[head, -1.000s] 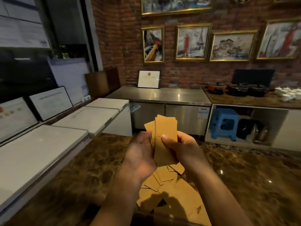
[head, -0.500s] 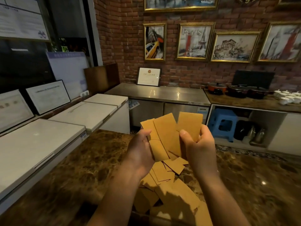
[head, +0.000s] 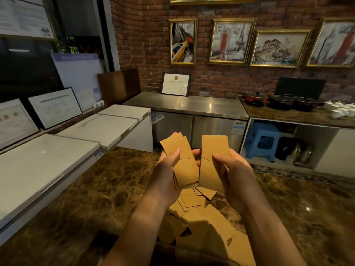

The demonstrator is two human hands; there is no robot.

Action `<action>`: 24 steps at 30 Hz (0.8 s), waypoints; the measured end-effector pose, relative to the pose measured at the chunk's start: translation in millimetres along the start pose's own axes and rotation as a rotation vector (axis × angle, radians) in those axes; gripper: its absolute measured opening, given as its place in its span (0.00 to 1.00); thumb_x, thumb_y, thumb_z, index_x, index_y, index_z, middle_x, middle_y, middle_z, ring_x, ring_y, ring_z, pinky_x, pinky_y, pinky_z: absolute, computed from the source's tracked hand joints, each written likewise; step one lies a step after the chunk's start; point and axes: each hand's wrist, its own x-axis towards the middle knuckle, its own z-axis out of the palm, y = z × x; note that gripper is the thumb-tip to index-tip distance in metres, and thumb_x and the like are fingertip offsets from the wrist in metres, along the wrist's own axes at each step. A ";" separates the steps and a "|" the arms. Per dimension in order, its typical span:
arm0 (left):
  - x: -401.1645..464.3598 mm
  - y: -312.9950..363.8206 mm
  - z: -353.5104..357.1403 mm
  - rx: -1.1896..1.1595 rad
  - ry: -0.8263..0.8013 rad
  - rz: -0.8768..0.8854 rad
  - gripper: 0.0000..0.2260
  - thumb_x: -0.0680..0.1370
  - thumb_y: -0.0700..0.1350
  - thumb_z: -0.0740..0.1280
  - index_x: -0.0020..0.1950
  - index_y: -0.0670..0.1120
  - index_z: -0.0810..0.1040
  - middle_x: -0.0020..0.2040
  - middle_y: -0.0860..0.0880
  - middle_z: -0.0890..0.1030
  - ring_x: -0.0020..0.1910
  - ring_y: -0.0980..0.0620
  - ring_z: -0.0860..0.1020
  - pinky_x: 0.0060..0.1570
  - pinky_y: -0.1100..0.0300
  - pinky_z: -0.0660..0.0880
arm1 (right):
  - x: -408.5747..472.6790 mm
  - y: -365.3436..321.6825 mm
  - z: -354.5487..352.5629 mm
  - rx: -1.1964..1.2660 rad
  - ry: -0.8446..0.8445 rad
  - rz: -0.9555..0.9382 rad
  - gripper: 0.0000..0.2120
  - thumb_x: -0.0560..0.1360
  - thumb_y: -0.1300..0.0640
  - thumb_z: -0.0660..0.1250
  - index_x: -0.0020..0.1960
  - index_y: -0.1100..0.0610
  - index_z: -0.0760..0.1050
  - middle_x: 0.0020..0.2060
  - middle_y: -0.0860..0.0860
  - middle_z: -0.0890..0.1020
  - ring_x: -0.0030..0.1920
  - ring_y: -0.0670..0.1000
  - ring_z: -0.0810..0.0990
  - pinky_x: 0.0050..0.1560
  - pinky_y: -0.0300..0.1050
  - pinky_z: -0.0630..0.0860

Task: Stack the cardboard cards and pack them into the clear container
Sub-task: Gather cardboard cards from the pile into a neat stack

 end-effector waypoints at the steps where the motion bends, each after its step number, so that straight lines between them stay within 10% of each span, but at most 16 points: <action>1: 0.3 0.0 0.0 0.010 -0.012 0.003 0.19 0.80 0.53 0.61 0.70 0.67 0.69 0.58 0.47 0.86 0.54 0.43 0.85 0.40 0.45 0.82 | 1.8 0.2 -2.8 -0.016 0.004 0.008 0.08 0.77 0.54 0.67 0.55 0.44 0.78 0.50 0.49 0.84 0.53 0.56 0.79 0.42 0.50 0.77; 7: 6.3 -5.2 0.7 0.135 0.001 -0.048 0.17 0.75 0.61 0.66 0.64 0.70 0.75 0.64 0.46 0.80 0.57 0.37 0.80 0.39 0.48 0.81 | 5.6 5.8 -4.7 -0.075 -0.032 -0.139 0.11 0.76 0.57 0.71 0.57 0.48 0.78 0.43 0.40 0.87 0.45 0.41 0.85 0.36 0.34 0.80; 11: 7.2 -23.8 4.7 0.046 0.032 -0.155 0.25 0.72 0.57 0.73 0.69 0.57 0.75 0.53 0.45 0.87 0.51 0.43 0.86 0.43 0.46 0.83 | 15.4 35.3 9.3 -0.655 0.061 -0.287 0.26 0.75 0.43 0.70 0.71 0.42 0.70 0.60 0.44 0.72 0.62 0.47 0.71 0.57 0.42 0.73; 15: -0.6 -38.0 -18.6 -0.194 0.052 -0.244 0.25 0.72 0.42 0.68 0.70 0.41 0.75 0.48 0.40 0.83 0.41 0.43 0.84 0.37 0.50 0.81 | 35.1 57.3 -17.5 -0.632 -0.012 -0.042 0.46 0.68 0.31 0.72 0.78 0.36 0.53 0.76 0.46 0.58 0.72 0.51 0.61 0.65 0.49 0.64; 20: -4.4 -49.5 -57.7 -0.382 0.182 -0.174 0.19 0.77 0.37 0.58 0.65 0.52 0.71 0.46 0.39 0.76 0.37 0.44 0.78 0.36 0.50 0.77 | 40.2 121.9 -80.5 -0.954 -0.079 0.357 0.36 0.68 0.36 0.75 0.70 0.51 0.71 0.68 0.52 0.78 0.64 0.52 0.77 0.65 0.51 0.74; 24: -1.4 -65.2 -64.5 -0.341 0.296 -0.215 0.18 0.80 0.39 0.58 0.69 0.54 0.66 0.49 0.38 0.74 0.38 0.44 0.77 0.37 0.50 0.77 | 27.7 162.7 -71.2 -1.267 -0.154 0.588 0.63 0.49 0.21 0.72 0.75 0.52 0.64 0.74 0.56 0.68 0.73 0.60 0.65 0.73 0.61 0.63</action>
